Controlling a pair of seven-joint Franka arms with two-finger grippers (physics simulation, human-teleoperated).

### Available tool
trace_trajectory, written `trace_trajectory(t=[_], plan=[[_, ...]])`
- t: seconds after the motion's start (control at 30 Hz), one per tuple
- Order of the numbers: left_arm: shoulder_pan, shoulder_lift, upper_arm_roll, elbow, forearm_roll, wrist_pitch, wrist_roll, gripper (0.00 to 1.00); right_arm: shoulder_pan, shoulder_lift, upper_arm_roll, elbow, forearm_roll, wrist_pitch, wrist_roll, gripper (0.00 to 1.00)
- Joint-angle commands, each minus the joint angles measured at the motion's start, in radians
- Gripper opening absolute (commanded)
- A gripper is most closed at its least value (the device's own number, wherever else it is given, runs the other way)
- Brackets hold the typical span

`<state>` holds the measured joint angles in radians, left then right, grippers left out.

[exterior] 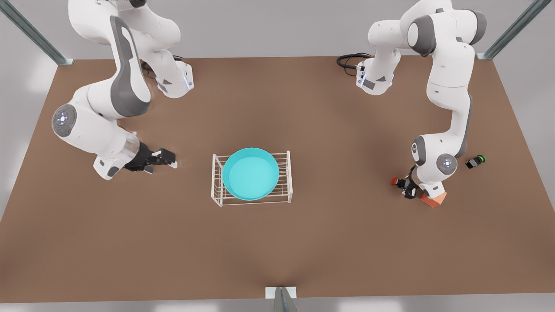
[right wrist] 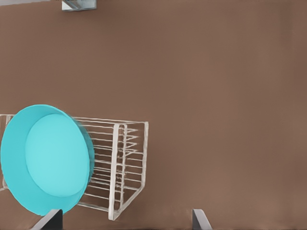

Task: Place the plate on the shelf with right arm and place the red button switch in the plate with left arm

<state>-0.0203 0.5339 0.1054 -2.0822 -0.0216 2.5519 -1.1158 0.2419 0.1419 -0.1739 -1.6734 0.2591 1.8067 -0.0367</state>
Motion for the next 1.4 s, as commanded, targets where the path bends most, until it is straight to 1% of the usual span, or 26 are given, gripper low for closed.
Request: trace_trajectory(t=[0.0, 0.03, 0.07, 0.1, 0.17, 0.23, 0.33, 0.4, 0.43, 0.5, 0.57, 0.6, 0.67, 0.7, 0.77, 0.8, 0.9, 0.93, 1.03, 1.1, 1.13, 1.2, 1.3, 1.33, 1.37], plan=[[0.0, -0.002, 0.0, 0.001, 0.0, 0.008, -0.096, 0.55, -0.098, -0.027, -0.015, -0.023, -0.195, -0.162, -0.219, 1.0], [-0.001, -0.003, 0.0, 0.001, 0.0, 0.007, -0.096, 0.51, -0.105, -0.068, -0.018, -0.095, -0.204, -0.11, -0.223, 1.0], [0.0, -0.005, 0.0, 0.001, 0.002, 0.005, -0.095, 0.47, -0.108, -0.08, -0.018, -0.146, -0.209, -0.102, -0.223, 1.0], [0.0, -0.008, 0.0, 0.001, 0.002, 0.002, -0.095, 0.45, -0.108, -0.094, -0.019, -0.181, -0.247, -0.099, -0.218, 1.0], [-0.001, -0.014, -0.001, 0.001, 0.003, -0.002, -0.095, 0.45, -0.101, -0.045, -0.012, -0.173, -0.25, -0.073, -0.204, 1.0], [-0.001, -0.031, -0.001, 0.002, 0.006, -0.025, -0.091, 0.45, -0.101, 0.062, -0.012, -0.149, -0.241, -0.01, -0.203, 1.0], [-0.001, -0.103, -0.021, 0.063, 0.008, -0.196, -0.088, 0.45, -0.104, 0.065, -0.012, -0.135, -0.241, -0.012, -0.203, 1.0], [-0.003, -0.149, -0.065, 0.134, 0.003, -0.335, -0.117, 0.45, -0.107, 0.065, -0.013, -0.132, -0.241, -0.02, -0.209, 1.0], [-0.004, -0.157, -0.111, 0.189, 0.002, -0.399, -0.18, 0.45, -0.108, 0.065, -0.018, -0.131, -0.241, -0.024, -0.21, 1.0], [-0.006, -0.158, -0.243, 0.292, 0.009, -0.498, -0.38, 0.45, -0.11, 0.065, -0.019, -0.132, -0.239, -0.024, -0.21, 1.0], [-0.11, -0.158, -0.263, 0.404, 0.029, -0.619, -0.53, 0.45, -0.11, 0.065, -0.021, -0.131, -0.239, -0.026, -0.209, 1.0], [-0.162, -0.157, -0.279, 0.448, 0.028, -0.647, -0.614, 0.45, -0.108, 0.065, -0.019, -0.131, -0.241, -0.026, -0.209, 1.0], [-0.213, -0.144, -0.346, 0.522, 0.025, -0.647, -0.786, 0.45, -0.11, 0.065, -0.019, -0.131, -0.241, -0.026, -0.21, 1.0], [-0.254, -0.14, -0.349, 0.534, 0.017, -0.645, -0.848, 0.45, -0.11, 0.065, -0.019, -0.131, -0.241, -0.026, -0.21, 1.0], [-0.345, -0.046, -0.357, 0.695, 0.016, -0.622, -1.022, 0.45, -0.108, 0.065, -0.019, -0.131, -0.242, -0.026, -0.21, 1.0], [-0.386, -0.02, -0.357, 0.722, 0.016, -0.515, -1.118, 0.45, -0.108, 0.065, -0.019, -0.132, -0.242, -0.026, -0.212, 1.0], [-0.472, 0.027, -0.357, 0.772, 0.017, -0.297, -1.279, 0.46, -0.108, 0.065, -0.019, -0.132, -0.242, -0.026, -0.212, 1.0], [-0.489, 0.069, -0.357, 0.797, 0.019, -0.211, -1.286, 0.46, -0.107, 0.065, -0.019, -0.131, -0.242, -0.026, -0.212, 1.0], [-0.533, 0.144, -0.355, 0.797, 0.026, 0.031, -1.297, 0.46, -0.107, 0.065, -0.019, -0.132, -0.242, -0.026, -0.212, 1.0], [-0.578, 0.173, -0.354, 0.795, 0.029, 0.111, -1.297, 0.46, -0.107, 0.065, -0.019, -0.132, -0.242, -0.026, -0.212, 1.0], [-0.59, 0.175, -0.352, 0.784, 0.051, 0.113, -1.293, 0.48, -0.107, 0.065, -0.019, -0.132, -0.242, -0.026, -0.212, 1.0], [-0.598, 0.181, -0.354, 0.766, 0.104, 0.113, -1.285, 1.0, -0.107, 0.067, -0.019, -0.131, -0.242, -0.026, -0.213, 1.0], [-0.572, 0.169, -0.354, 0.706, 0.106, 0.11, -1.164, 1.0, -0.107, 0.067, -0.019, -0.132, -0.242, -0.026, -0.212, 1.0], [-0.541, 0.152, -0.357, 0.671, 0.1, 0.108, -1.072, 1.0, -0.107, 0.067, -0.019, -0.131, -0.242, -0.026, -0.212, 1.0], [-0.39, 0.12, -0.478, 0.628, 0.095, 0.093, -0.807, 1.0, -0.105, 0.068, -0.019, -0.132, -0.242, -0.026, -0.212, 1.0]])
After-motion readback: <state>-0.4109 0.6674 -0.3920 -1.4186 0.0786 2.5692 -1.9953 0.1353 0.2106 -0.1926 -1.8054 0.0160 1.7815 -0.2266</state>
